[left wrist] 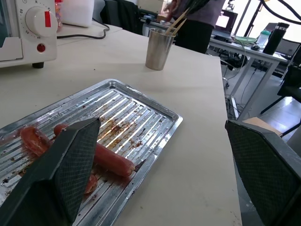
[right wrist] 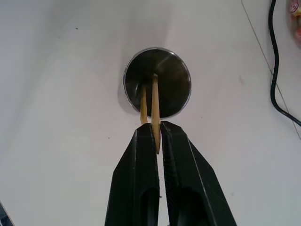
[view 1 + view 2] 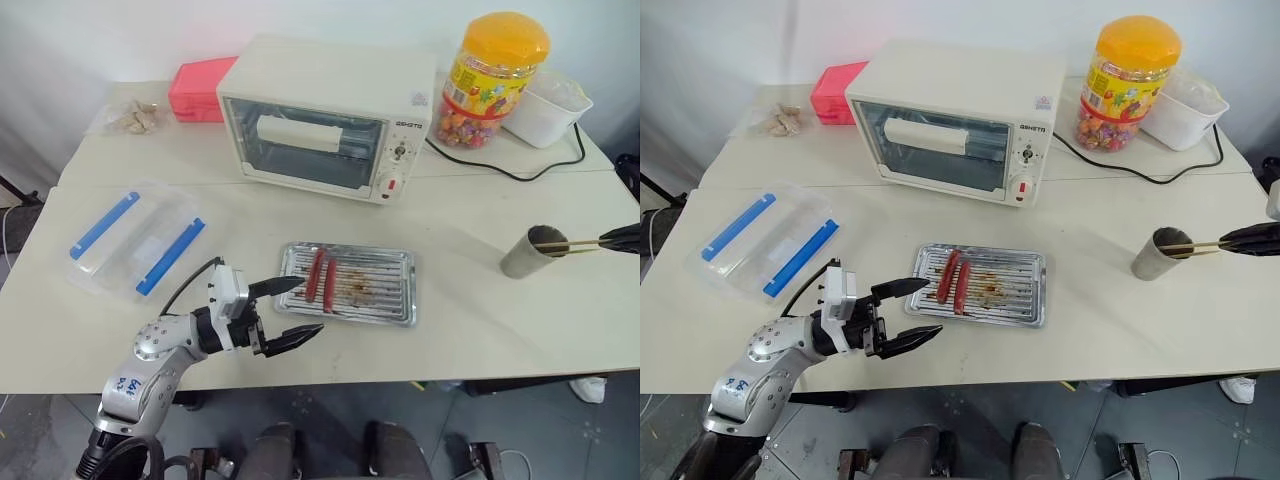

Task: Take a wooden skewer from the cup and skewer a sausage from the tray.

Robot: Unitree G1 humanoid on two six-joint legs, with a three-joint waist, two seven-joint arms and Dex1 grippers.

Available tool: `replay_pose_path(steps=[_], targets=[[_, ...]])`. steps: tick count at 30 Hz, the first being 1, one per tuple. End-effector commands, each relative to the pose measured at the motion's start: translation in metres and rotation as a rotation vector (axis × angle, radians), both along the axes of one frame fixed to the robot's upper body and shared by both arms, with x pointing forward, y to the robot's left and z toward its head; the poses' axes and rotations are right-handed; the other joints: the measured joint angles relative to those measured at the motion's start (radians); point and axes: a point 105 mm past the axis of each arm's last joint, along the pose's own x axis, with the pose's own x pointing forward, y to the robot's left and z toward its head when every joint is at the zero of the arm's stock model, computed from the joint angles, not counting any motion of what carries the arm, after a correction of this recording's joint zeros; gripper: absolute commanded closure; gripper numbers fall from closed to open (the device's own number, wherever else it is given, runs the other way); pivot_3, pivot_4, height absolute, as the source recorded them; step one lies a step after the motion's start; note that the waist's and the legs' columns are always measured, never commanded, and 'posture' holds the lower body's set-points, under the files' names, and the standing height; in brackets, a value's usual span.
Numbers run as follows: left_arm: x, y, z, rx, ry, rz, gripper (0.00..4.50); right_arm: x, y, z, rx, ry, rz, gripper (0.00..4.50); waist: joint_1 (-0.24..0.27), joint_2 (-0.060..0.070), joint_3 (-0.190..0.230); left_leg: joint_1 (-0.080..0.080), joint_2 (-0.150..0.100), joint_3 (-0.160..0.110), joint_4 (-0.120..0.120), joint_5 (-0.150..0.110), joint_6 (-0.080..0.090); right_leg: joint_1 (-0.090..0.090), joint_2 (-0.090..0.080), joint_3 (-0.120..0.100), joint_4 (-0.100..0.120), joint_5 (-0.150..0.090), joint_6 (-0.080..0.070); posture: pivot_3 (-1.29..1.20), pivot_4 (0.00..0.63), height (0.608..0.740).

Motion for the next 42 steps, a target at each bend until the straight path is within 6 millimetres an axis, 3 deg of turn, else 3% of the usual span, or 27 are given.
replay_pose_path(steps=[1,9,11,14,19,21,29,37,42], targets=[[-0.004,0.004,0.005,0.01,-0.034,-0.012,0.0,-0.02,0.005,0.036,-0.019,-0.023,0.04,4.47,0.002,0.003,0.001,0.0,0.0,0.0,0.0,0.0,0.0,0.0,0.0,0.0,0.0,0.0,0.0,0.0,0.15,0.74],[-0.004,0.02,0.003,0.058,-0.037,-0.037,0.0,-0.043,0.014,0.056,-0.036,0.012,0.066,4.47,-0.002,0.004,0.001,-0.001,0.0,0.0,0.001,-0.001,0.0,0.0,0.0,0.0,0.0,0.0,0.0,0.0,0.15,0.74],[-0.002,0.026,0.004,0.058,-0.04,-0.036,0.0,-0.044,0.027,0.063,0.013,-0.01,0.115,4.47,-0.002,0.004,0.001,-0.001,0.0,0.0,0.001,-0.001,0.0,0.0,0.0,0.0,0.0,0.0,0.0,0.0,0.15,0.74],[0.001,0.034,0.009,0.056,-0.039,-0.044,0.0,-0.044,0.065,0.069,0.165,-0.026,0.261,4.47,-0.002,0.004,0.001,-0.001,0.001,0.0,0.001,-0.001,0.0,-0.001,0.0,0.0,0.001,0.0,0.0,0.0,0.15,0.74],[0.001,0.043,0.014,0.065,-0.029,-0.068,0.0,-0.042,0.108,0.049,0.352,0.015,0.399,4.47,0.001,0.001,0.001,-0.001,0.003,-0.001,0.003,-0.002,-0.002,0.0,0.001,0.0,0.001,0.0,0.0,0.0,0.15,0.74],[-0.002,0.044,0.019,0.05,0.018,-0.117,0.0,-0.042,0.132,0.026,0.421,0.073,0.481,4.47,0.009,0.001,0.002,-0.002,0.002,-0.001,0.005,-0.003,-0.001,-0.001,0.001,-0.001,0.002,0.0,0.0,0.0,0.15,0.74],[-0.002,0.03,0.037,-0.039,0.056,-0.163,0.0,-0.033,0.209,-0.007,0.651,0.122,0.687,4.47,0.02,0.0,0.002,-0.003,0.002,-0.002,0.007,-0.003,-0.001,-0.002,0.001,-0.001,0.004,0.0,0.0,0.0,0.15,0.74],[0.0,0.017,0.044,-0.121,0.107,-0.202,0.0,-0.035,0.246,-0.02,0.76,0.162,0.793,4.47,0.023,-0.001,0.002,-0.003,0.0,-0.004,0.008,-0.003,-0.001,-0.002,0.001,-0.001,0.007,0.0,0.0,0.0,0.15,0.74],[-0.006,0.009,0.051,-0.166,0.144,-0.26,0.0,-0.034,0.254,-0.026,0.773,0.166,0.803,4.47,0.021,-0.002,0.002,-0.003,0.0,-0.004,0.008,-0.003,-0.001,-0.003,0.001,-0.002,0.01,0.0,0.0,0.0,0.15,0.74]])
